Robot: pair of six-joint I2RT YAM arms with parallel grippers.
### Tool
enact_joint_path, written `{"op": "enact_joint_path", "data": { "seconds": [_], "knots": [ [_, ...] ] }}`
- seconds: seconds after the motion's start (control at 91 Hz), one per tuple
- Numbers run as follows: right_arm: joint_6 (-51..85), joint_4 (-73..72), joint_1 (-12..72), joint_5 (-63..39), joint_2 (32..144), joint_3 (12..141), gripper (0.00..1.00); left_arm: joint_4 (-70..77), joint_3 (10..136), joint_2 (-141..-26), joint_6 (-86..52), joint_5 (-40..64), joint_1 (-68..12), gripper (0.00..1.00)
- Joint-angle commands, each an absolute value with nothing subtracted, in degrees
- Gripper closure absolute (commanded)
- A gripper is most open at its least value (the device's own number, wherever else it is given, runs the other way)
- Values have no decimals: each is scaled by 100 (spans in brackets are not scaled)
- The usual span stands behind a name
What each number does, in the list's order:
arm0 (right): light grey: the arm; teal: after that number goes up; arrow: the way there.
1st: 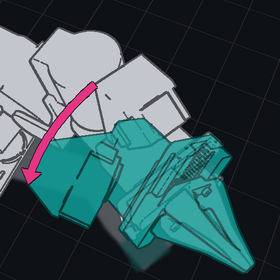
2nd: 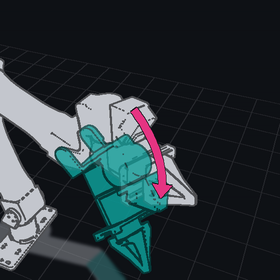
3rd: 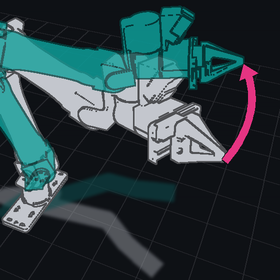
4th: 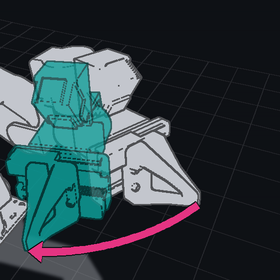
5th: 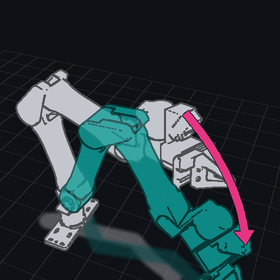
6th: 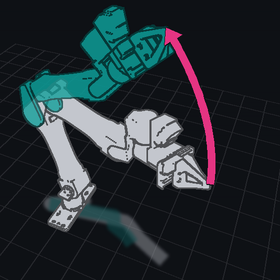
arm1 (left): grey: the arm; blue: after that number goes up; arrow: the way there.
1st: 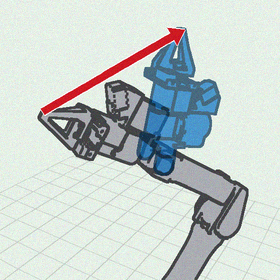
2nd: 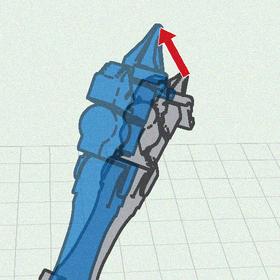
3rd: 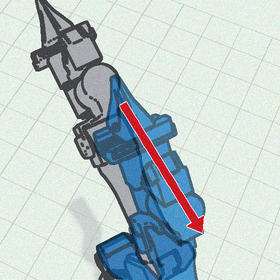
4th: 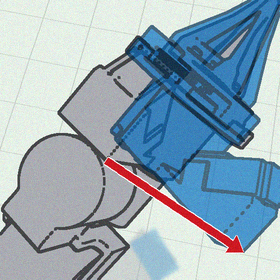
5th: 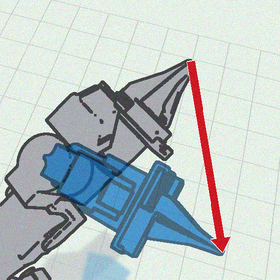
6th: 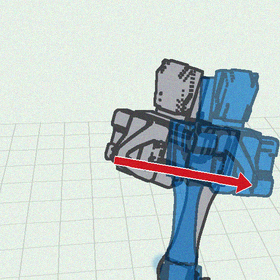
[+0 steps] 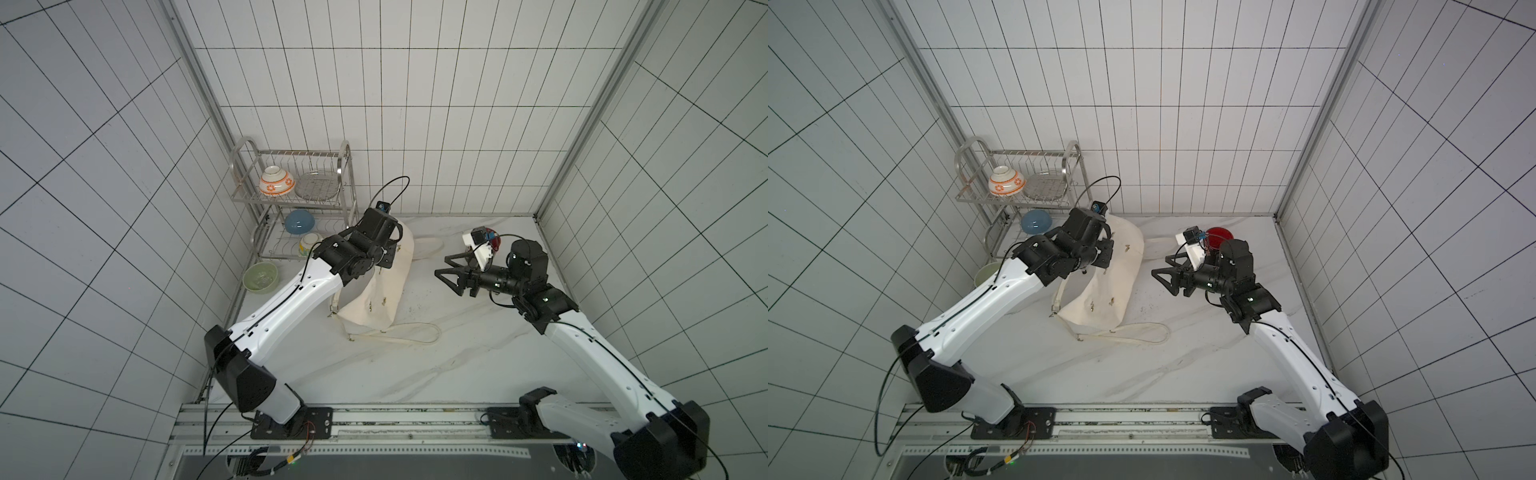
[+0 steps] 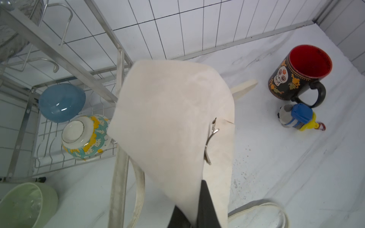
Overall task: Remove the decoration from the bag
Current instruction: Adjust the bag.
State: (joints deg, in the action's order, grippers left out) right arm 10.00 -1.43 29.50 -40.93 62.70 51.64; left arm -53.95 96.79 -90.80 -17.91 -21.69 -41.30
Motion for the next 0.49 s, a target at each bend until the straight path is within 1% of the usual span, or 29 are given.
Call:
{"op": "enact_joint_path", "data": {
  "seconds": [0.0,0.066,0.121,0.231,0.341,0.484],
  "knots": [
    [1654,-952,3418,-2921,6333,4912,23,-5979,10442,-9522,-3510,-3367,-4350,100],
    [1775,-919,3694,-2368,6394,4929,21,-6617,11065,-9828,-4342,-3645,-4385,100],
    [1905,-902,3844,-2163,6491,4946,21,-7116,11448,-10038,-5048,-3654,-4386,100],
    [1960,-1020,4091,-1779,6717,4928,21,-7652,11711,-10149,-6202,-3360,-4363,100],
    [1889,-1007,4263,-1592,6970,5035,20,-7813,11782,-10160,-6875,-3168,-4350,100],
    [1804,-1337,4391,-1680,7297,5144,20,-8175,11940,-10310,-7429,-2946,-4362,100]
  ]
}}
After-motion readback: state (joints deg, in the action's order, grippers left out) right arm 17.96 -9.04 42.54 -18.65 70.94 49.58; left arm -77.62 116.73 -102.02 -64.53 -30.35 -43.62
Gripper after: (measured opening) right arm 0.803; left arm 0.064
